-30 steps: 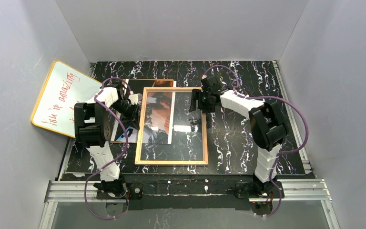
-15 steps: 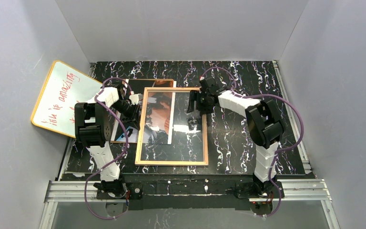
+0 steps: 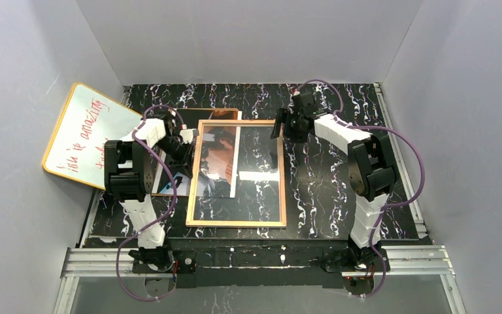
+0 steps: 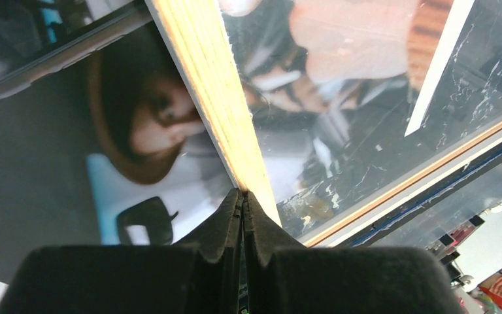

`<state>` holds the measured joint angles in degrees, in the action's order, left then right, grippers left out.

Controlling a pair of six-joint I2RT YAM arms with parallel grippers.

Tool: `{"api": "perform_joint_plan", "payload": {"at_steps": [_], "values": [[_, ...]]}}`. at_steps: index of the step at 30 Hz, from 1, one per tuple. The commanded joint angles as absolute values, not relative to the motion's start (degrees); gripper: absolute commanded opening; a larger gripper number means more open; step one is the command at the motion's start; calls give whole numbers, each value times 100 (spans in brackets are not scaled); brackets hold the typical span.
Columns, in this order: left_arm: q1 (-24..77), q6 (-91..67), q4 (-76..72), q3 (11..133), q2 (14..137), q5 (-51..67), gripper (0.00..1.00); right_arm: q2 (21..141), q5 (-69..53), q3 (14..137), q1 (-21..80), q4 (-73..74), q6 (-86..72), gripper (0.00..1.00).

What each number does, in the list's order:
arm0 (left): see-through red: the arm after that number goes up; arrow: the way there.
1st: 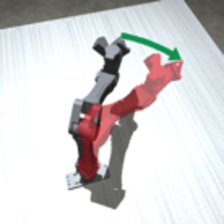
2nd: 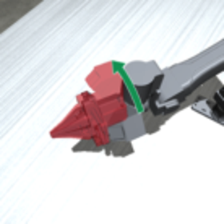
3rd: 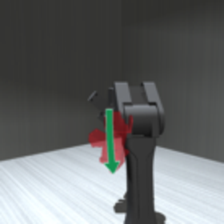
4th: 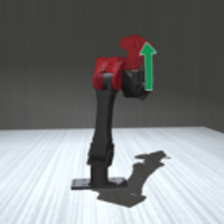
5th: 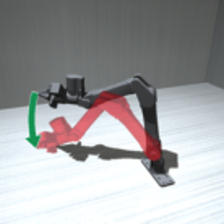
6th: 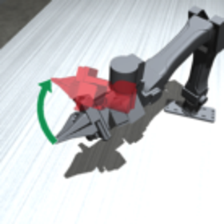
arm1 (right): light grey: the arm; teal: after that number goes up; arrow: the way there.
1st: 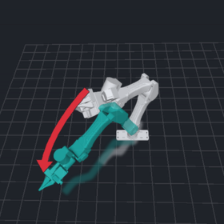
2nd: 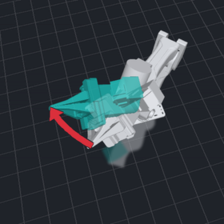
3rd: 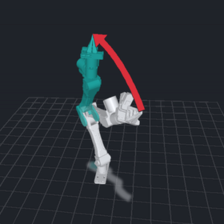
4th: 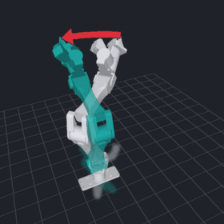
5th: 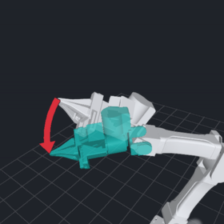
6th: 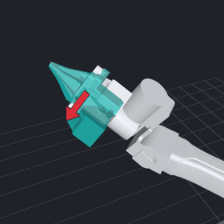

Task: Put the photo into the frame
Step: Place the photo frame item in the photo frame, then move the photo frame to the center of the board.

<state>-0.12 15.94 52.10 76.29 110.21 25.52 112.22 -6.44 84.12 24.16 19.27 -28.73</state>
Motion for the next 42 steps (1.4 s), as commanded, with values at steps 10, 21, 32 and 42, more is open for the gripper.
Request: {"api": "perform_joint_plan", "payload": {"at_steps": [10,21,32,42], "values": [[883,1665,5212,7866,11347,2287,0,10563,-1568,6928,1715,1354,-3153,88],[1832,1296,5323,9125,12223,2181,0,10253,-1996,6651,737,1222,-3348,87],[2711,1042,5518,10257,13078,2069,0,10469,-1626,6961,52,1604,-3437,87],[2742,1131,5421,9907,12798,1669,0,10347,-1688,6831,-518,1531,-3503,87]]}}
